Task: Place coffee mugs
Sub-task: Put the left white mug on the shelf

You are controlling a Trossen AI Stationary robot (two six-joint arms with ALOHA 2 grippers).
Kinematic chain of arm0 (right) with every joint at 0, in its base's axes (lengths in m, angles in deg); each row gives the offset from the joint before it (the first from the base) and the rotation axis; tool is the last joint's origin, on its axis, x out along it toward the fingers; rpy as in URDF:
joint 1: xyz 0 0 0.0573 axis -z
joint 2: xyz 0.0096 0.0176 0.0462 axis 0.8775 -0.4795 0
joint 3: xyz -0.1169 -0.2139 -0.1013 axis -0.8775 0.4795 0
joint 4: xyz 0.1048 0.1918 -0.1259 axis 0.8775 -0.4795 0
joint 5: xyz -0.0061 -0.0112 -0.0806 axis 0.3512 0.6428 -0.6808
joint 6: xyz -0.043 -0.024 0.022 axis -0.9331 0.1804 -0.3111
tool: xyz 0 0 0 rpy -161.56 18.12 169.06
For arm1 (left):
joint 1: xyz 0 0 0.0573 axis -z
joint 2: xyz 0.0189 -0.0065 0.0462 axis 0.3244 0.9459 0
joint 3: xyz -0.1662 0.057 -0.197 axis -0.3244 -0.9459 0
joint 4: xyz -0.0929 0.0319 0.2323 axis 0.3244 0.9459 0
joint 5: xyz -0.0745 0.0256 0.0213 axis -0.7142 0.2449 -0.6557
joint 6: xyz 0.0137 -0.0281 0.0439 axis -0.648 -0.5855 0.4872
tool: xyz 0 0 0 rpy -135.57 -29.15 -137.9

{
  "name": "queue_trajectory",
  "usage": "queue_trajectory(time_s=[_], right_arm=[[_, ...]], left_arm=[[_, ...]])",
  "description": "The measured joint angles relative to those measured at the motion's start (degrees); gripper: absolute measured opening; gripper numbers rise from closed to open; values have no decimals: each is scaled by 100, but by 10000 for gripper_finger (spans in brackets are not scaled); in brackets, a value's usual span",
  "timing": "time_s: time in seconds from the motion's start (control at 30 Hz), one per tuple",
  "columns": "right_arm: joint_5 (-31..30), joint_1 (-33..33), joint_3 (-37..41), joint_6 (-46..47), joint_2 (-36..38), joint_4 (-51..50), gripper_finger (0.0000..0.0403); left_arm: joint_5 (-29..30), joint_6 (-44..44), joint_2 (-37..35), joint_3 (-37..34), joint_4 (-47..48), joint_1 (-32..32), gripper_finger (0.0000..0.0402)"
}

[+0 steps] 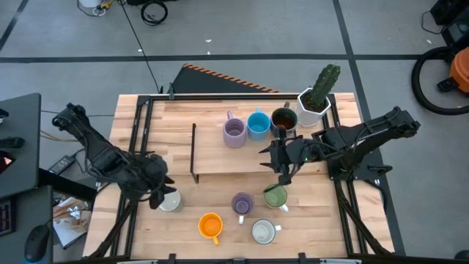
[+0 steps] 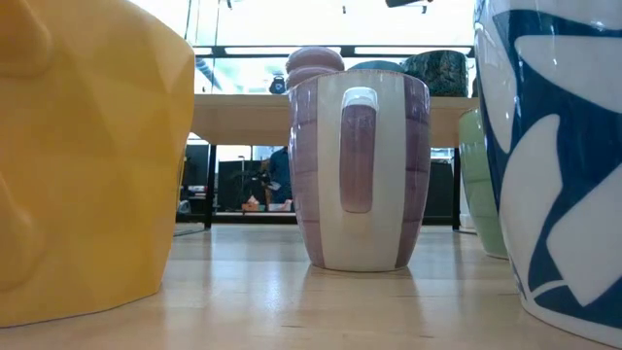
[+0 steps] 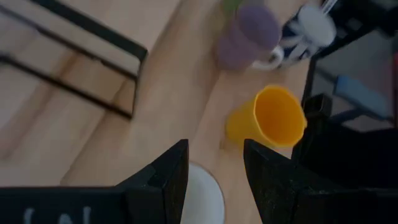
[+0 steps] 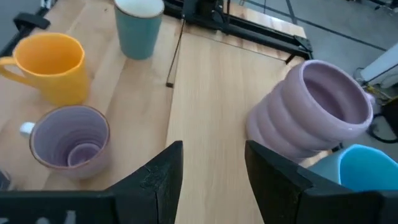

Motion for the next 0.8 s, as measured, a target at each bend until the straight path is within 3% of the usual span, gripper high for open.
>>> queue_trajectory(time_s=[0.2, 0.5, 0.8], right_arm=[[349, 37, 410, -116, 11, 660, 178], [-240, -500, 505, -78, 234, 575, 178], [-320, -644, 508, 153, 361, 225, 178]], left_arm=[[-863, -357, 975, 897, 661, -106, 159], [-2212, -1318, 1712, 1265, 680, -104, 159], [-2239, -2109, 1966, 1449, 829, -93, 159]])
